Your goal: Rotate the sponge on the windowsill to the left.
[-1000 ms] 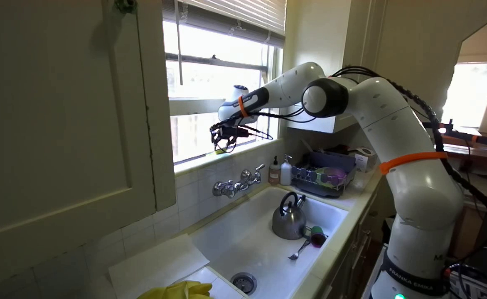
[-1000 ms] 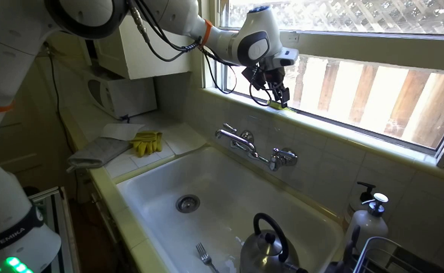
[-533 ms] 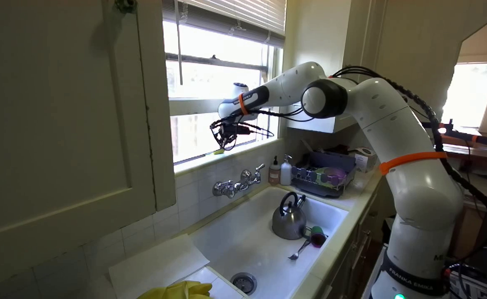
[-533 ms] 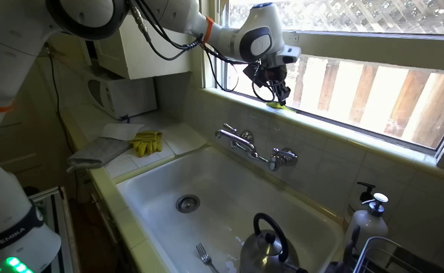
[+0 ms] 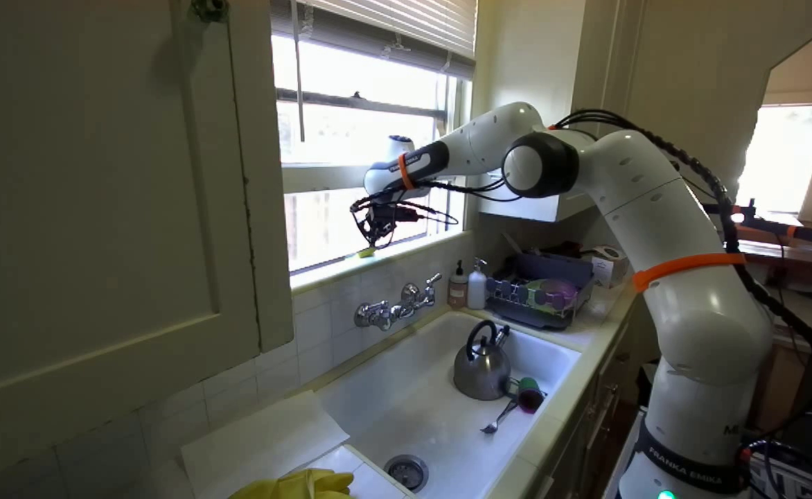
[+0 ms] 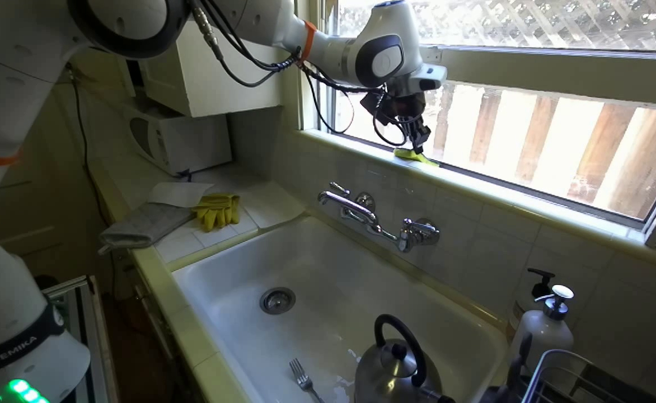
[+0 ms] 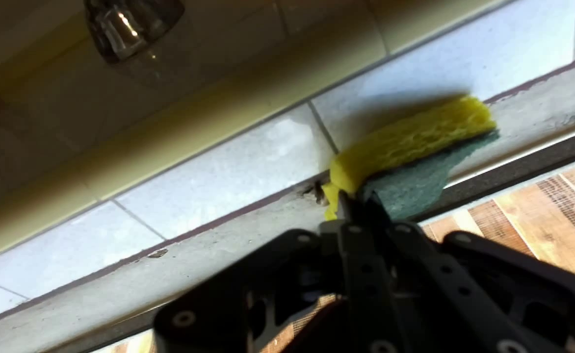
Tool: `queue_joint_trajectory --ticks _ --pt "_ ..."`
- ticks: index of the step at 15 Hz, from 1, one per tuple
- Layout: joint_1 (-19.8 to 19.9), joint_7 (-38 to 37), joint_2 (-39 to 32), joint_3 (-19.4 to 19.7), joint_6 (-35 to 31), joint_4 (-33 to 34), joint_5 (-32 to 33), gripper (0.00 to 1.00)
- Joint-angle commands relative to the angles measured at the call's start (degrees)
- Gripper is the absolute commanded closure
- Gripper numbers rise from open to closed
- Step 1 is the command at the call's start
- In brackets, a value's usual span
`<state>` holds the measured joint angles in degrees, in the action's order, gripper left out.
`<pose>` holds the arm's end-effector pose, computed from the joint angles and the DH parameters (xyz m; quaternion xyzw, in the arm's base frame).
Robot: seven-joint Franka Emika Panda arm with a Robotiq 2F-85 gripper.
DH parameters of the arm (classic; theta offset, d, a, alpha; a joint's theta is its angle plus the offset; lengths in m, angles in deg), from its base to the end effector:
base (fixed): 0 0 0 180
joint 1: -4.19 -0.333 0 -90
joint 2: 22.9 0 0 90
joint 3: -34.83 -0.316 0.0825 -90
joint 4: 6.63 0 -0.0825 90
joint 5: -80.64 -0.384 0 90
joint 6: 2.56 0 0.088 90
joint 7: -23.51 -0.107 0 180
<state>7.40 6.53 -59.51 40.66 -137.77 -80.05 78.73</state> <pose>0.7622 -0.0996 0.4258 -0.9521 0.2124 -0.2199 0.0019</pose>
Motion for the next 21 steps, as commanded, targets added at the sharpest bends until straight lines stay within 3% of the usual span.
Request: queue_joint_trajectory --ticks 1,5,12,16,21 --pt "-1.3 -2.7 3.6 2.0 3.2 -2.9 1.5 0.99" --pt "-3.2 -7.8 5.0 3.9 5.4 -4.1 3.9 0.99" --pt "-9.5 -34.0 4.6 9.0 4.2 -6.8 9.4 0.99" --pt "-11.3 -45.5 6.2 9.8 5.2 -8.6 12.6 0.99" --pt "-12.1 -54.2 7.4 9.5 8.4 -9.9 15.9 0.99"
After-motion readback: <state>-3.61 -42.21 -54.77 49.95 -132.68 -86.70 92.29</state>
